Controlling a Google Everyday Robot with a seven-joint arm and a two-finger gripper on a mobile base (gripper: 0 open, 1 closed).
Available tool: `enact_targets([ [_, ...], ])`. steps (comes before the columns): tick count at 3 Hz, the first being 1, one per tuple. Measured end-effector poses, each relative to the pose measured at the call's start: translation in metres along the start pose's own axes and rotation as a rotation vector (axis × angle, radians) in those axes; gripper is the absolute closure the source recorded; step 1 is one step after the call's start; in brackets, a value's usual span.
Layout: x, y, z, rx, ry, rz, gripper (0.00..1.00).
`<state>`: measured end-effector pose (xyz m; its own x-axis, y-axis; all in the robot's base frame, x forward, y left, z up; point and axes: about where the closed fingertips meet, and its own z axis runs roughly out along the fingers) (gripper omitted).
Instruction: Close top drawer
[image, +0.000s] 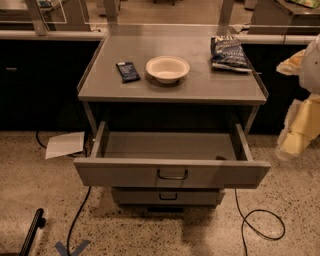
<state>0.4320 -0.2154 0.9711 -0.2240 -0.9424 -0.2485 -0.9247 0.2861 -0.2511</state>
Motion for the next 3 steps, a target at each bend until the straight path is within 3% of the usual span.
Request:
enact_targets([
  [1, 0.008, 0.021, 0.025, -0.008, -0.108, 0.078, 0.00],
  [3, -0.001, 0.077, 0.130, -0.074, -0.322, 0.340, 0.00],
])
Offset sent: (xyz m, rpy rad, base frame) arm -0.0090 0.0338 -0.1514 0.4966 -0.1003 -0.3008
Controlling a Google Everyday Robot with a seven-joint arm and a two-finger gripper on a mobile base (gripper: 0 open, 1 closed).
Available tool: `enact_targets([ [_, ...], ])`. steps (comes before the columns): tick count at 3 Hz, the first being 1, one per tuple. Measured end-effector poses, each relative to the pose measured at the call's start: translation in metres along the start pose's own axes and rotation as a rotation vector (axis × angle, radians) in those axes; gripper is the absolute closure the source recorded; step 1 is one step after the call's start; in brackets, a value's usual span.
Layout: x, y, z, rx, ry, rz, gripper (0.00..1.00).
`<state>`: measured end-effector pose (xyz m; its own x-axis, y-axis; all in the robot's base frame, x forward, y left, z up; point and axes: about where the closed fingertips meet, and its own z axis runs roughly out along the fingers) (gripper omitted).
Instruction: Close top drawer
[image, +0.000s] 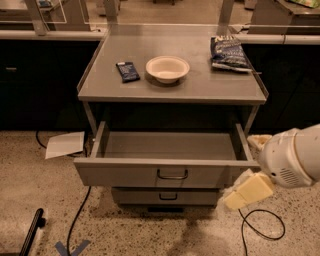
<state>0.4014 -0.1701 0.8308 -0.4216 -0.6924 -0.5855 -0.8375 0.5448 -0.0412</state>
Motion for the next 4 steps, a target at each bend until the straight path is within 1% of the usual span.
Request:
enact_targets([
  [1, 0.0024, 0.0027, 0.0528, -0.007, -0.064, 0.062, 0.00],
  [2, -0.0012, -0.0045, 0.0518, 0.027, -0.076, 0.060, 0.19],
  [4, -0.0011, -0.0039, 0.0517, 0.025, -0.075, 0.060, 0.66],
])
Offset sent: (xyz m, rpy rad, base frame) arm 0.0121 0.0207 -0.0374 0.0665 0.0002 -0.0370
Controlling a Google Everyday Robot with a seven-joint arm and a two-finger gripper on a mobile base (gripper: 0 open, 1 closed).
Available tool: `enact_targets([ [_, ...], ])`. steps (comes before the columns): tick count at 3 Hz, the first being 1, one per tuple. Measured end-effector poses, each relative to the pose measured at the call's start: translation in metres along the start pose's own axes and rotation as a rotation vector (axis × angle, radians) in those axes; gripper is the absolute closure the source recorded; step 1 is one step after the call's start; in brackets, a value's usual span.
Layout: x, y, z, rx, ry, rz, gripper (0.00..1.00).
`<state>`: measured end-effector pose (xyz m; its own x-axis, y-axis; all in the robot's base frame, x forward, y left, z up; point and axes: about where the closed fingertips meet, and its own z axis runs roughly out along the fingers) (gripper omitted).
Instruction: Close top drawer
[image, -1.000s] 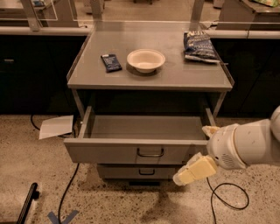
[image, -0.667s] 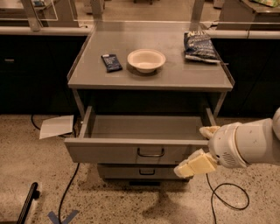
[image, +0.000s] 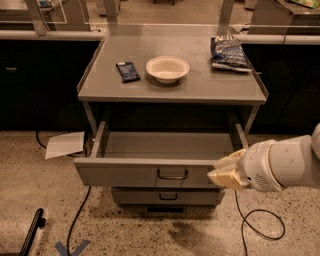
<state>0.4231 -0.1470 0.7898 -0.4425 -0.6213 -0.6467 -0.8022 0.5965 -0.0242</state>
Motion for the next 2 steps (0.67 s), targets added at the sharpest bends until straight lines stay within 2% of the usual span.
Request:
enact_targets([
  [1, 0.000, 0.000, 0.000, 0.000, 0.000, 0.000, 0.89],
  [2, 0.015, -0.003, 0.005, 0.052, -0.030, 0.025, 1.00],
])
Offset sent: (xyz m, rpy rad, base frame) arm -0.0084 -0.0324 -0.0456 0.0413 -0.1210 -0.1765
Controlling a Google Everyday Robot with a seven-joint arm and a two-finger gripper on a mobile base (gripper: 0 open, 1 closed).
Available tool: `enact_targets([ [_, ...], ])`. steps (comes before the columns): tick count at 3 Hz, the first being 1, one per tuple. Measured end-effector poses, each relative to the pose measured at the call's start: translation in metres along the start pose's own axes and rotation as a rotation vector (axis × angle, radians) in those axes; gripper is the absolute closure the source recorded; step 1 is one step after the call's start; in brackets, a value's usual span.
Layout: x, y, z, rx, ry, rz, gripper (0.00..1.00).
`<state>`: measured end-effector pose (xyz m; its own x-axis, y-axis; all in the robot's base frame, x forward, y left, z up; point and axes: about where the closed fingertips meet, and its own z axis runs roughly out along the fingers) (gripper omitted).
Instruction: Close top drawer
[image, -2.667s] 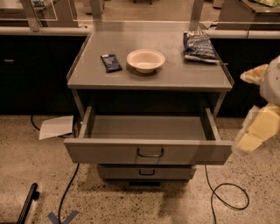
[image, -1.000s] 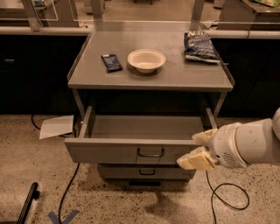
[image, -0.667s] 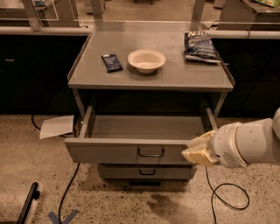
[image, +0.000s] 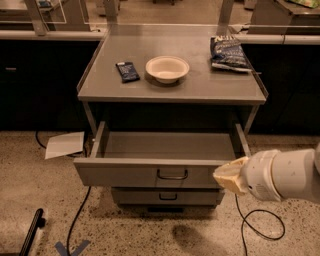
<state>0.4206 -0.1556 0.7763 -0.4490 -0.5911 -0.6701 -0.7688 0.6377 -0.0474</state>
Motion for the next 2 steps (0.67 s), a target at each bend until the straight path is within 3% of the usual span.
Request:
enact_targets([
  [2, 0.074, -0.027, 0.047, 0.148, -0.041, 0.071, 1.00],
])
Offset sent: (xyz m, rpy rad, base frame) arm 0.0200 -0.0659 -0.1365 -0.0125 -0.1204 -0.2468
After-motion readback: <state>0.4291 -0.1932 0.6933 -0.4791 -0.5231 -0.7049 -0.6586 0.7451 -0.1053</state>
